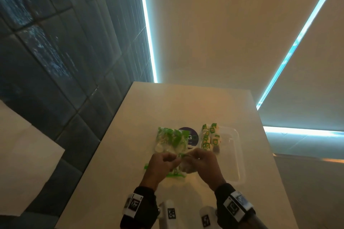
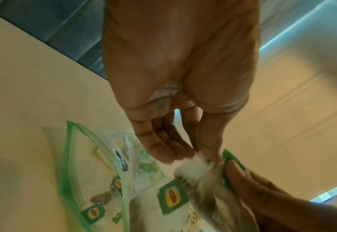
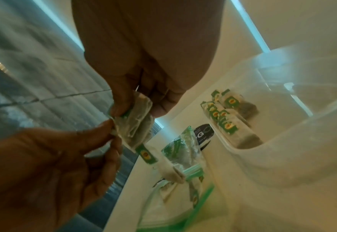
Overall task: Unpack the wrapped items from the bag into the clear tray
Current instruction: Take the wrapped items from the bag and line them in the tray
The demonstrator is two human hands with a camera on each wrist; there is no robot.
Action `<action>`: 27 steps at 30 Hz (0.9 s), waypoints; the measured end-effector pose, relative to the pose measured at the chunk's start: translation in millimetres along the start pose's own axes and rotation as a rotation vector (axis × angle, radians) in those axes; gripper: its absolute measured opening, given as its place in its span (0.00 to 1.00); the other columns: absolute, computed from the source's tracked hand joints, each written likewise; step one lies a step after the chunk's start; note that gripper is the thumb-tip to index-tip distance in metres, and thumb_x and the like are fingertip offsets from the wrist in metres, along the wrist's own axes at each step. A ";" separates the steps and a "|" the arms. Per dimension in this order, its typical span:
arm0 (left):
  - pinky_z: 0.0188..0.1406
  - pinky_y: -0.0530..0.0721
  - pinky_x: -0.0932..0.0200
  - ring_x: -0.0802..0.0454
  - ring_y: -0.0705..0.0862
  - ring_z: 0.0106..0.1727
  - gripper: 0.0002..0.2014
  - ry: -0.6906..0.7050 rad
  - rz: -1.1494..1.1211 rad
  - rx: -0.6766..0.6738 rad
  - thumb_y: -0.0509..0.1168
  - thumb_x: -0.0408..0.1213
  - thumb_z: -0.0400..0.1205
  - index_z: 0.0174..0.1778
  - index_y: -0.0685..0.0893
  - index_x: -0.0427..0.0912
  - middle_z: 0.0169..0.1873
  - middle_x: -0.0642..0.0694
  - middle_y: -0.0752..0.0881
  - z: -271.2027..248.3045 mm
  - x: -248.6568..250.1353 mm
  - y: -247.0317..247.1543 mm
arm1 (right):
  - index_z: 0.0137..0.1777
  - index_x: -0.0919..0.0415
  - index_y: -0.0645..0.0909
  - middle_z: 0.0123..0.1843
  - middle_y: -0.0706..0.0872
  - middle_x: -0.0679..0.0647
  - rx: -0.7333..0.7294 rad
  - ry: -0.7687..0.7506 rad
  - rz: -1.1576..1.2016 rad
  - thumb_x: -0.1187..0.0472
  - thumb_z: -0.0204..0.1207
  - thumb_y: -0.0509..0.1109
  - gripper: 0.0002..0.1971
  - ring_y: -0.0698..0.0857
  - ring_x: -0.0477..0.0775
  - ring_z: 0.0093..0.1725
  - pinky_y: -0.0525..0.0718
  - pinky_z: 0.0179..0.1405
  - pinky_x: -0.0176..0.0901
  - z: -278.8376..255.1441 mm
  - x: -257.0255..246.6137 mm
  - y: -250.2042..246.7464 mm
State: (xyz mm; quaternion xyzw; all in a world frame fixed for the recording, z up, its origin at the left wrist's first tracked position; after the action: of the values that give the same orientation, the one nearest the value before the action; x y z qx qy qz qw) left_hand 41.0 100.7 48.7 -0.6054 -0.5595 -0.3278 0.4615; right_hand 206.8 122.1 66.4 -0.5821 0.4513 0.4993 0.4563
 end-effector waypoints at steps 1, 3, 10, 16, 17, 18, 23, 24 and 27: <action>0.39 0.83 0.62 0.57 0.86 0.36 0.02 0.026 0.032 0.028 0.76 0.34 0.75 0.42 0.91 0.43 0.34 0.49 0.90 0.1 2.5 -1.6 | 0.42 0.71 0.87 0.38 0.89 0.66 0.009 0.039 0.041 0.69 0.74 0.75 0.03 0.89 0.60 0.34 0.90 0.32 0.49 -0.3 2.7 -1.4; 0.36 0.80 0.64 0.62 0.84 0.31 0.04 0.052 0.042 0.065 0.76 0.35 0.75 0.36 0.90 0.47 0.28 0.54 0.88 -0.5 4.7 -4.8 | 0.42 0.72 0.87 0.38 0.89 0.67 0.021 0.111 0.131 0.70 0.75 0.74 0.03 0.87 0.59 0.34 0.87 0.32 0.47 -0.1 9.3 -4.9; 0.33 0.85 0.59 0.54 0.87 0.35 0.04 0.077 -0.011 0.213 0.77 0.35 0.74 0.42 0.91 0.41 0.35 0.45 0.91 0.4 8.7 -20.6 | 0.52 0.84 0.79 0.46 0.87 0.74 -0.142 0.284 0.325 0.71 0.72 0.74 0.15 0.88 0.69 0.42 0.91 0.37 0.52 3.1 -1.7 -10.2; 0.31 0.80 0.68 0.65 0.84 0.30 0.06 0.142 -0.005 0.111 0.76 0.29 0.74 0.45 0.91 0.40 0.34 0.48 0.90 1.1 18.2 -8.2 | 0.50 0.74 0.82 0.49 0.87 0.65 -0.200 0.378 0.368 0.61 0.65 0.78 0.18 0.86 0.62 0.50 0.84 0.53 0.56 7.3 1.0 6.1; 0.32 0.80 0.68 0.65 0.84 0.31 0.06 0.154 -0.003 0.095 0.75 0.28 0.74 0.45 0.91 0.39 0.34 0.48 0.90 1.4 19.8 -5.7 | 0.51 0.76 0.81 0.48 0.88 0.65 -0.184 0.372 0.354 0.62 0.66 0.77 0.19 0.86 0.61 0.49 0.84 0.54 0.56 7.9 2.5 6.9; 0.34 0.81 0.67 0.63 0.85 0.32 0.06 0.167 -0.001 0.083 0.75 0.28 0.74 0.45 0.91 0.38 0.34 0.48 0.91 1.6 21.1 -3.5 | 0.52 0.78 0.81 0.47 0.88 0.64 -0.166 0.365 0.348 0.63 0.68 0.77 0.19 0.87 0.61 0.48 0.85 0.53 0.56 8.2 3.6 7.4; 0.40 0.84 0.62 0.56 0.87 0.40 0.05 0.206 -0.024 0.053 0.73 0.30 0.77 0.47 0.90 0.41 0.38 0.48 0.91 -0.4 20.6 2.5 | 0.46 0.76 0.82 0.44 0.86 0.67 -0.086 0.342 0.357 0.69 0.71 0.75 0.09 0.87 0.62 0.43 0.88 0.44 0.51 7.5 -0.2 5.1; 0.42 0.85 0.61 0.56 0.87 0.42 0.06 0.213 -0.038 0.044 0.71 0.30 0.79 0.49 0.89 0.43 0.41 0.49 0.91 -1.8 19.2 2.7 | 0.47 0.76 0.82 0.44 0.85 0.67 -0.083 0.342 0.369 0.69 0.71 0.75 0.09 0.86 0.62 0.43 0.89 0.43 0.50 7.4 -3.1 4.6; 0.51 0.84 0.66 0.59 0.85 0.54 0.16 0.228 -0.028 -0.037 0.66 0.26 0.80 0.59 0.86 0.49 0.52 0.52 0.89 -7.9 18.4 6.7 | 0.51 0.79 0.80 0.47 0.84 0.70 -0.099 0.350 0.440 0.66 0.67 0.76 0.17 0.86 0.61 0.43 0.89 0.40 0.48 7.9 -8.8 4.4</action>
State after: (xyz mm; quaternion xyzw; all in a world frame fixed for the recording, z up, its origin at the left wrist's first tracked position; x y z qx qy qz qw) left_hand 51.4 100.6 67.1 -0.5647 -0.5057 -0.4114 0.5060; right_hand 200.3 129.8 74.2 -0.5691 0.6137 0.4996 0.2233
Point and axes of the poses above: each hand's wrist, its own z-axis towards the middle knuckle, its own y-axis out of the palm, x = y × z, the point moved 7 cm from there along z, towards the middle knuckle
